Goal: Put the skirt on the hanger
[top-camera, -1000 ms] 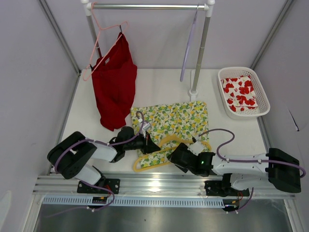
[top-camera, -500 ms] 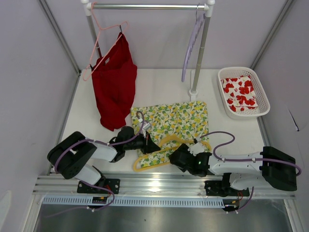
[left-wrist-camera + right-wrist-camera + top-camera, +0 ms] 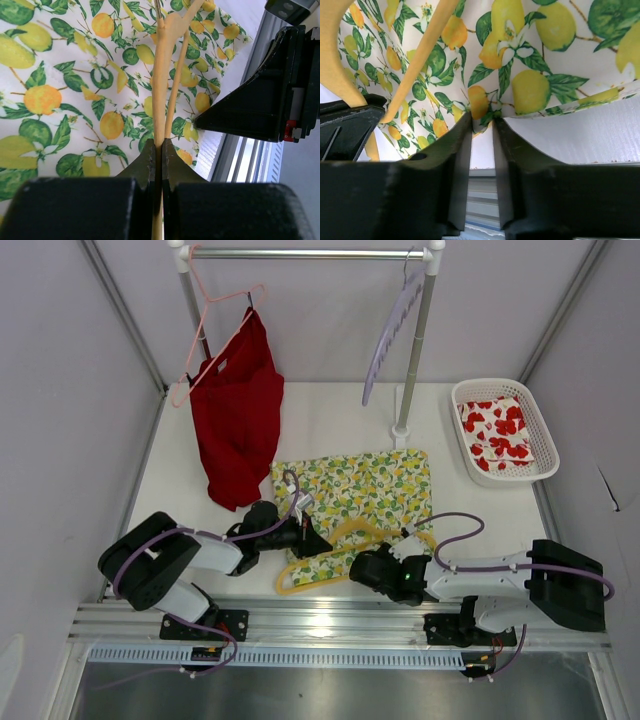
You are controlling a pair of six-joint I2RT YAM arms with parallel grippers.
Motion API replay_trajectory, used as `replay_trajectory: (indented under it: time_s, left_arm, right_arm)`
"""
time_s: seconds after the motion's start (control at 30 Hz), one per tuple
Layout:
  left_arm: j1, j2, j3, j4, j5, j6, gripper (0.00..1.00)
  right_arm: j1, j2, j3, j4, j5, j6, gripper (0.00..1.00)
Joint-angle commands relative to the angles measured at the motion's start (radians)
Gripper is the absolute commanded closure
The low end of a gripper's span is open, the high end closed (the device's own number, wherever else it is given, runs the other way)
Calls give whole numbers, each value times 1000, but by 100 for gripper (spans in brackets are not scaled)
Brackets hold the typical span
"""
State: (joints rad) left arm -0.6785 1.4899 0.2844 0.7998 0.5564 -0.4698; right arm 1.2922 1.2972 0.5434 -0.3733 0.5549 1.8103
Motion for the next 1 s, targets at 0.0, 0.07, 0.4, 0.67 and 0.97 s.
replay_trajectory:
  time_s: [0.0, 0.07, 0.4, 0.67, 0.97]
  left_arm:
    - [8, 20, 10, -31, -38, 63, 100]
    - [8, 24, 12, -25, -36, 63, 100]
    - [0, 49, 6, 16, -23, 59, 100]
    - [-12, 59, 9, 27, -52, 63, 100]
    - [-43, 69, -7, 68, -90, 46, 100]
  right_arm:
    - [4, -29, 36, -58, 91, 20, 82]
    - [1, -53, 46, -88, 94, 12, 87]
    - [-31, -162, 39, -115, 56, -29, 93]
    - [-57, -205, 50, -121, 20, -63, 95]
    - [-76, -230, 69, -128, 0, -101, 96]
